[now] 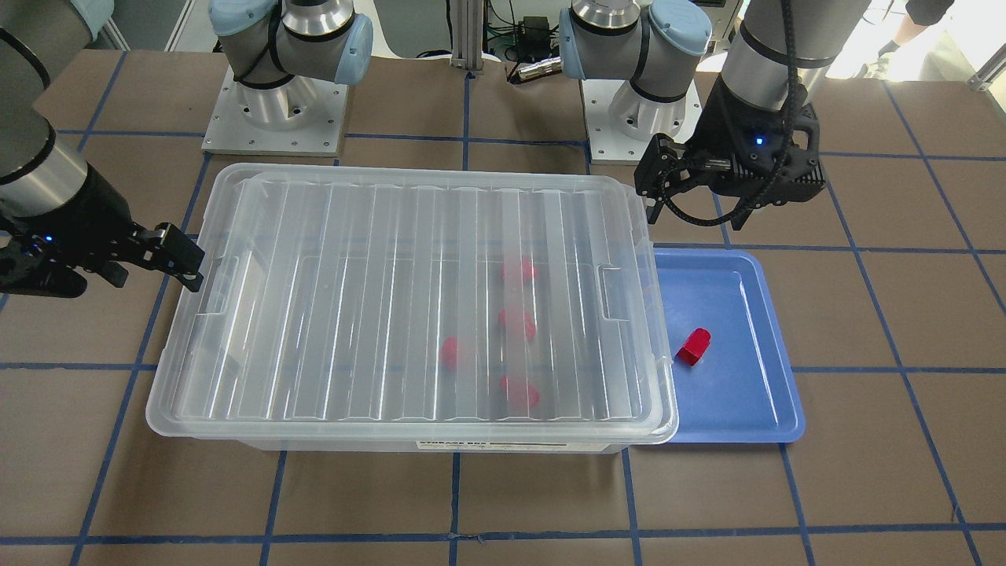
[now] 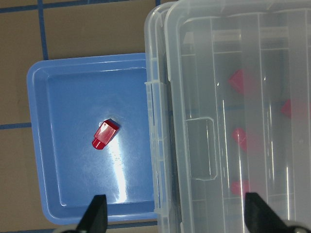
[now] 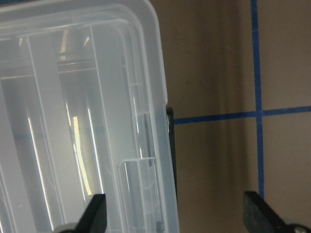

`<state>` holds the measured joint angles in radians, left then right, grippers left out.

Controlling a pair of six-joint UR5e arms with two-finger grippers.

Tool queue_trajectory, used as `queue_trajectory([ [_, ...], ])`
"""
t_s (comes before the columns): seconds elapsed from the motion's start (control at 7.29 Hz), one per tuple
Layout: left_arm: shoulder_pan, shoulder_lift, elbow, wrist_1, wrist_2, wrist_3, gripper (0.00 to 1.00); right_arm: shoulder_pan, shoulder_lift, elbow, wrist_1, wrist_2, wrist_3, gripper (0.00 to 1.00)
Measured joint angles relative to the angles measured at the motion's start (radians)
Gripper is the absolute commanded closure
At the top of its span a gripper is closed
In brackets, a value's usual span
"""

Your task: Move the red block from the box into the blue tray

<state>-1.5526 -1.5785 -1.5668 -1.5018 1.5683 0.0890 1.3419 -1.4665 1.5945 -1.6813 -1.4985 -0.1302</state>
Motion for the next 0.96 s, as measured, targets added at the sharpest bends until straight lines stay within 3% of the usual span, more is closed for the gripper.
queue_trajectory([
  [0.41, 0.000, 0.000, 0.001, 0.000, 0.001, 0.000, 0.00, 0.013, -0.057, -0.138, 0.198, -0.032, -0.013, 0.00],
  [0.96, 0.000, 0.000, 0.001, 0.001, 0.000, 0.000, 0.00, 0.177, -0.110, -0.118, 0.220, -0.067, 0.016, 0.00],
])
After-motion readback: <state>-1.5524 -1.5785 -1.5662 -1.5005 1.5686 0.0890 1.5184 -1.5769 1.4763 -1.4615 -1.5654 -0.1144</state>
